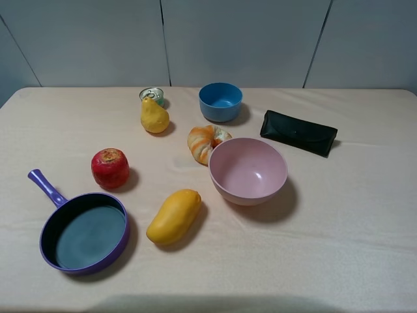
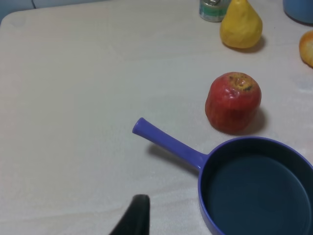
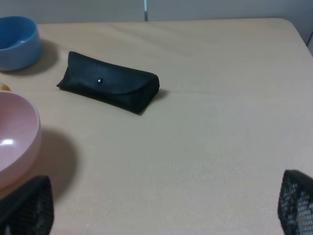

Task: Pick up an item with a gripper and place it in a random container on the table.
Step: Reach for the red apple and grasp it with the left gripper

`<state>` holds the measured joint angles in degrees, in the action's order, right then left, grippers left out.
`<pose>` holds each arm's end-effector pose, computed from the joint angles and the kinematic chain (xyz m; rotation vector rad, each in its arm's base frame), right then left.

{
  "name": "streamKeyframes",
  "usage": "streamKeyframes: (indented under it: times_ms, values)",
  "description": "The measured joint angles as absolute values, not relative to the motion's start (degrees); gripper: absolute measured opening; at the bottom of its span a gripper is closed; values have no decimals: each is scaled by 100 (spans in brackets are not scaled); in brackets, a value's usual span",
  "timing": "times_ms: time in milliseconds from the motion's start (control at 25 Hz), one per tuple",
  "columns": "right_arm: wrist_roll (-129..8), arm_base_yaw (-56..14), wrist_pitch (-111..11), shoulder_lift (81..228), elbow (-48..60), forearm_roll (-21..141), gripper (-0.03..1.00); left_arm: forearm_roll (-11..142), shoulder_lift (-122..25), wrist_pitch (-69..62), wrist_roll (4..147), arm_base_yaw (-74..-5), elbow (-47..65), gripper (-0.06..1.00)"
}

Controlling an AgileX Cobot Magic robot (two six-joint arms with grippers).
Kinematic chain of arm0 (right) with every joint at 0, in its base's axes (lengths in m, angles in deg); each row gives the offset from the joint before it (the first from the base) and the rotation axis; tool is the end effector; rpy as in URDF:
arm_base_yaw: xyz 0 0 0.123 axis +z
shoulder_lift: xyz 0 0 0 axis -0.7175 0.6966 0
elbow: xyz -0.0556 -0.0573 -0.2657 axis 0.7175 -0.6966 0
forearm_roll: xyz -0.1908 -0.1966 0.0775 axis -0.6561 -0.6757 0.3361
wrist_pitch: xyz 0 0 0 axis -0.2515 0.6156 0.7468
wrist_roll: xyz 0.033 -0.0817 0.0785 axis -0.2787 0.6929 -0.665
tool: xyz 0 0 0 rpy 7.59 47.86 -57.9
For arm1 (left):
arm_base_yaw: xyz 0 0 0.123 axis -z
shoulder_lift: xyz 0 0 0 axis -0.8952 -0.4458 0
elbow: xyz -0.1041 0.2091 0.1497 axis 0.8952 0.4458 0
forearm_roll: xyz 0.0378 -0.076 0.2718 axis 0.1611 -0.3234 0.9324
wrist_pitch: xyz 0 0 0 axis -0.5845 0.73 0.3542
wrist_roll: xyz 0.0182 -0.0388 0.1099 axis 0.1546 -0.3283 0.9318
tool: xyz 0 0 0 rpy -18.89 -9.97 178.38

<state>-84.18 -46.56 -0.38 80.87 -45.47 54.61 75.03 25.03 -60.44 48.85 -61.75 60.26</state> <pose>0.0567 0.0030 0.2845 0.0251 2.0068 0.0454 0.0556 -0.0081 0.2788 0.1732 2.0387 -0.0093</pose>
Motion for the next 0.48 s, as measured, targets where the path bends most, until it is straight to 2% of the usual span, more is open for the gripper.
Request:
streamKeyframes:
  times_ms: [480]
  values:
    - [-8418, -4656, -38, 8087, -4547, 5461, 69, 7503, 2498, -6044, 4822, -6175, 5868, 96]
